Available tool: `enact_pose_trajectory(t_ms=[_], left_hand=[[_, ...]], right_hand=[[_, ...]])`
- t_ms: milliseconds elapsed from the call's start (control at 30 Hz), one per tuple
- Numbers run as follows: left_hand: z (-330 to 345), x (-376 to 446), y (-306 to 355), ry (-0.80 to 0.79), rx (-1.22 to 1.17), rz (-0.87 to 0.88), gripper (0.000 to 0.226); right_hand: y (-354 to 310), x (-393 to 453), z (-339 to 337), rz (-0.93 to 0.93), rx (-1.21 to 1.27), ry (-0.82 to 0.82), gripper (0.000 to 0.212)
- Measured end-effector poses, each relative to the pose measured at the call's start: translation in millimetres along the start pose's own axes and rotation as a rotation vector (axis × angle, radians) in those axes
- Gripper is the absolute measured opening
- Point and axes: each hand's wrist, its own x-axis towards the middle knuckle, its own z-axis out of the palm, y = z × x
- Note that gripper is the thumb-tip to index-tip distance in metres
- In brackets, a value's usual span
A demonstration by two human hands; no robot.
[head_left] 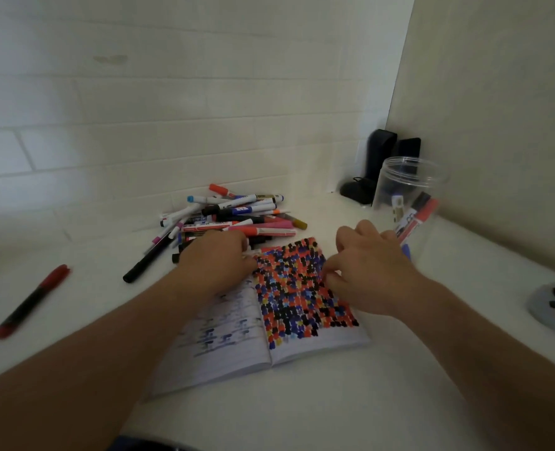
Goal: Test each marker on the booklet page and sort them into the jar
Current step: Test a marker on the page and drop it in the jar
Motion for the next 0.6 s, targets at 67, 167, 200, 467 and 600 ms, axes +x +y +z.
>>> enact_pose_trajectory(t_ms=[67, 167, 200, 467, 600], left_hand=[[1, 4, 5, -0.021, 0.016, 0.019, 0.031], [4, 11, 12, -0.024, 0.048, 0.027, 0.028], [6, 13, 13, -0.023, 0.054, 0.022, 0.025], [6, -1, 28, 0.253, 0.094, 0.127, 0.019], [-3, -27, 39, 0.195, -0.355, 0.38, 0.026]], right_hand=[[-3, 1, 12, 0.008, 0.035, -0.001, 0.035], [-9, 5, 21, 0.0, 0.174, 0.005, 0.027], [-10, 6, 23, -0.003, 0.23, 0.005, 0.026], [-6, 7, 25, 0.116, 0.559, 0.062, 0.027], [-9, 5, 20, 0.087, 0.759, 0.204, 0.05]])
